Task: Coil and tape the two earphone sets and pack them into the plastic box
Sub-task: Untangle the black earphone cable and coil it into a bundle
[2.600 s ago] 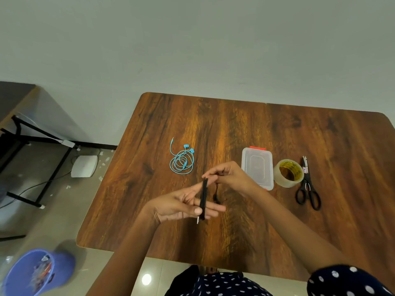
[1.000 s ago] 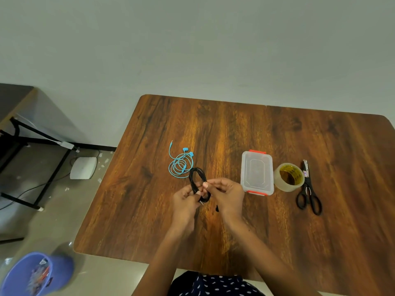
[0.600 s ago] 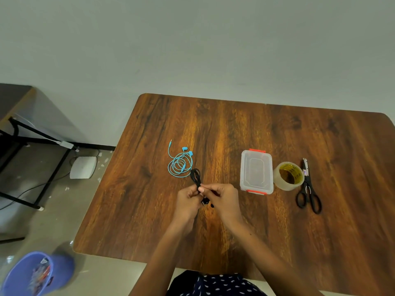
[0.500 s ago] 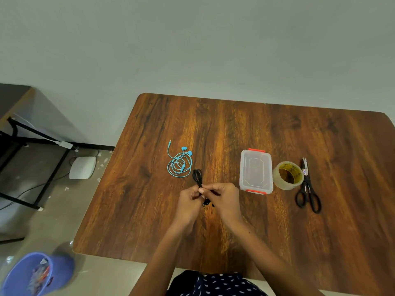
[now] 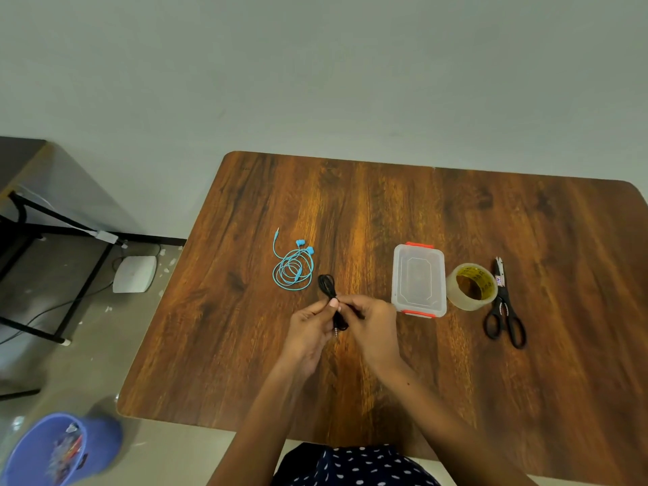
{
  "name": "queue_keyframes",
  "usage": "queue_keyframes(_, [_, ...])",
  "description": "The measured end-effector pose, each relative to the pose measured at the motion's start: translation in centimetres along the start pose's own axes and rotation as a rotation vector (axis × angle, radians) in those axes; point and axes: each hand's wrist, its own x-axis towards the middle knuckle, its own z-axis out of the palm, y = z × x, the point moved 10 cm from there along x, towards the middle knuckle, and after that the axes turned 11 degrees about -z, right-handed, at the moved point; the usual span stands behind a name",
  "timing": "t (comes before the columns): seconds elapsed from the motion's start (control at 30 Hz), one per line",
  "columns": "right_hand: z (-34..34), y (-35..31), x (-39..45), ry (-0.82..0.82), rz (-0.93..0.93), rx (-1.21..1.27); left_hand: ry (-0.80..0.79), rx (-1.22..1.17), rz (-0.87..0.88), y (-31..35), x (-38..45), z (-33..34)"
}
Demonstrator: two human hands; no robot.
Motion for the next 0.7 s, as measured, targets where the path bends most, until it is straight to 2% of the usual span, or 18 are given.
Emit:
queue_keyframes(0.17, [-0.1, 0.8, 0.3, 0.023, 0.095, 0.095, 0.033, -0.086, -0.003, 0.1, -0.1, 0.0])
queue_keyframes(0.33, [0.7, 0.7, 0.2, -0.039, 0.133, 0.153, 0.074, -0.103, 0.013, 0.1, -0.2, -0.4])
queue_keyframes(0.53, [1.9, 0.4, 0.5, -0.13, 0.127, 0.124, 0.113, -0.253, 0.036, 0.2, -0.1, -0.8])
queue_keyframes(0.7, [1.6, 1.2, 0.6, -0.156, 0.157, 0.177, 0.144, -0.204, 0.002, -0.4, 0.2, -1.4])
